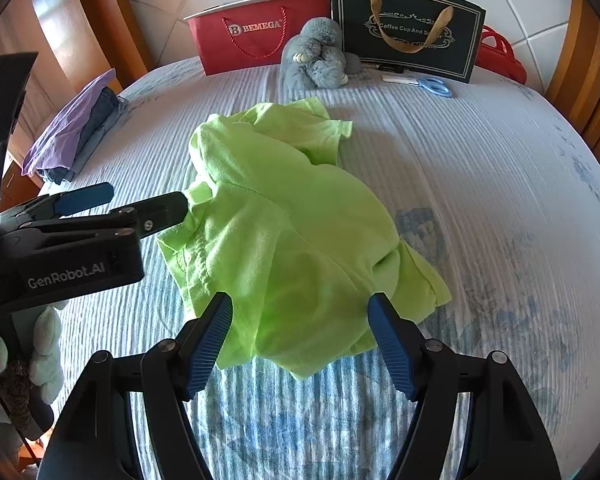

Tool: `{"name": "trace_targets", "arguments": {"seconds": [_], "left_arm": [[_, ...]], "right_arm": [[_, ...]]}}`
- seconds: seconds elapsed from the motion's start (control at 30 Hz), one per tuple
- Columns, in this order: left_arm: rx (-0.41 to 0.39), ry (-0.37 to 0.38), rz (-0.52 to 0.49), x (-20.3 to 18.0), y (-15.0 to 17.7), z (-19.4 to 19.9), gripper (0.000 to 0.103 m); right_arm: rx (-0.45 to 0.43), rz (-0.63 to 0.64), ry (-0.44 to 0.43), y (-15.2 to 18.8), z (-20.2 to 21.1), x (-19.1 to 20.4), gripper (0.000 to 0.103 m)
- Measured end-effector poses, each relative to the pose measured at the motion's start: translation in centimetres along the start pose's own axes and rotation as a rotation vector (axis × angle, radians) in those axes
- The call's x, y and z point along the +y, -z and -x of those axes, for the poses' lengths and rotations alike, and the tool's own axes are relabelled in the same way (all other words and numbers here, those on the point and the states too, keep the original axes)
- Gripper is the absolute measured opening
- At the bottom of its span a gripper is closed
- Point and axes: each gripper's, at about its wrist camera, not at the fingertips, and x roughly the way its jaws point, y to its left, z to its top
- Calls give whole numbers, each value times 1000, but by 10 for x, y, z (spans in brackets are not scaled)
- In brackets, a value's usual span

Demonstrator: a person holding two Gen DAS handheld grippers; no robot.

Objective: Fold clothes

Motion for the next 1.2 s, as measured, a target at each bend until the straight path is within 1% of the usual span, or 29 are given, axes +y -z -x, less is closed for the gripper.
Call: {"name": "trace_targets", "arguments": {"seconds": [0.03, 0.07, 0.1, 0.13, 0.17, 0.2, 0.23, 0.27, 0.37, 0.43, 0.47, 0.5, 0.53, 0.57, 0.6, 0.63, 0.7, 0.87, 0.9, 0.93, 0.97, 1.0, 1.07, 1.13, 1.2], "left_arm": [[7, 9, -7, -3, -2, -4, 93], [16, 25, -18, -6, -4, -7, 82], [26, 40, -29, -9, -6, -10, 59], [35, 56, -39, -13, -8, -13, 46], [48, 73, -47, -15, -9, -16, 27], [49, 82, -50, -17, -10, -16, 12], [51, 92, -54, -19, -10, -17, 8], [52, 101, -57, -21, -10, -18, 7], [41, 106, -60, -20, -11, -9, 8], [31, 117, -65, -17, -12, 1, 15], [29, 132, -75, -16, -10, 6, 30], [22, 141, -83, -14, -9, 11, 47], [7, 139, -85, -13, -8, 16, 53], [-7, 139, -87, -12, -5, 22, 55], [-11, 139, -92, -12, -3, 23, 55], [-4, 135, -95, -11, 0, 23, 55], [4, 112, -93, -7, 5, 21, 55], [28, 96, -60, 7, 19, 17, 55], [31, 92, -55, 9, 21, 17, 55], [31, 94, -50, 11, 22, 17, 55], [32, 97, -45, 12, 23, 18, 55], [28, 99, -45, 12, 24, 18, 55], [17, 108, -52, 9, 24, 20, 55], [13, 110, -62, 5, 24, 19, 55], [16, 121, -63, 0, 21, 16, 55]], "right_arm": [[8, 8, -4, -1, -4, 1, 70], [16, 12, -7, -2, -7, 1, 66], [24, 17, -9, -2, -10, 1, 61], [25, 12, -16, -3, -11, -1, 46], [27, 7, -23, -3, -11, -3, 38], [28, 2, -29, -4, -12, -5, 36], [26, -10, -41, -4, -12, -9, 31], [25, -22, -47, -4, -12, -13, 27], [3, -46, -17, -5, -4, -25, 27], [-16, -56, -3, -5, 4, -32, 27], [-26, -61, 4, -5, 8, -35, 27], [-29, -57, -10, -6, 11, -36, 28], [-31, -52, -30, -6, 14, -35, 35], [-39, -48, -48, -5, 17, -32, 55], [-48, -35, -60, -4, 18, -28, 63], [-58, -21, -71, -2, 20, -23, 65], [-63, -10, -87, -1, 19, -14, 65], [-56, 44, -100, -1, 2, 8, 65], [-54, 63, -108, -2, -4, 12, 64], [-52, 82, -117, -2, -10, 16, 47], [-24, 90, -98, -4, -18, 16, 18], [3, 97, -80, -5, -26, 16, 12], [-44, 33, -69, -9, -19, -3, 9], [-126, -31, 21, -15, 1, -28, 8], [-177, -109, 91, -19, 20, -62, 8]]}}
